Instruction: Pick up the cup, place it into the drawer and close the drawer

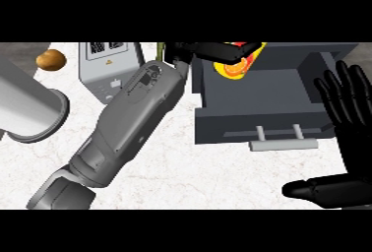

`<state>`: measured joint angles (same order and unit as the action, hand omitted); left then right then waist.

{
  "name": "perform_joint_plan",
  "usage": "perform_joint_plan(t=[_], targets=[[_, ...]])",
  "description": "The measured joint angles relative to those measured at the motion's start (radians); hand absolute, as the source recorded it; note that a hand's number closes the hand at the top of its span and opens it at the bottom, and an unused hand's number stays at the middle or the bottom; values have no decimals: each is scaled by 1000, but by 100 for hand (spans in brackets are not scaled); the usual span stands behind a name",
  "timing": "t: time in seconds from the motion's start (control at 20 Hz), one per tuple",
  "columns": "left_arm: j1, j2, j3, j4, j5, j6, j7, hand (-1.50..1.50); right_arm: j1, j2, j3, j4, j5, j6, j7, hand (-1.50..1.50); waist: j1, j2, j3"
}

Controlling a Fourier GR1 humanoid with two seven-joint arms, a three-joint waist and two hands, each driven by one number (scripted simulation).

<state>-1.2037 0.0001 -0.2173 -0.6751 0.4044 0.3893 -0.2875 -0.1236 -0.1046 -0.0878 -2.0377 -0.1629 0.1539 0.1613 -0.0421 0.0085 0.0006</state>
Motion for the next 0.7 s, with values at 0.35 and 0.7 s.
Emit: perform_joint_plan(t=[0.35, 0.7], targets=[[-60, 0, -101, 152, 90, 9, -46, 150, 8, 6, 10, -7, -2, 6, -9, -150, -20, 4, 0], [-95, 0, -211, 242, 151, 28, -77, 150, -7, 17, 29, 27, 6, 15, -38, -150, -44, 12, 1]])
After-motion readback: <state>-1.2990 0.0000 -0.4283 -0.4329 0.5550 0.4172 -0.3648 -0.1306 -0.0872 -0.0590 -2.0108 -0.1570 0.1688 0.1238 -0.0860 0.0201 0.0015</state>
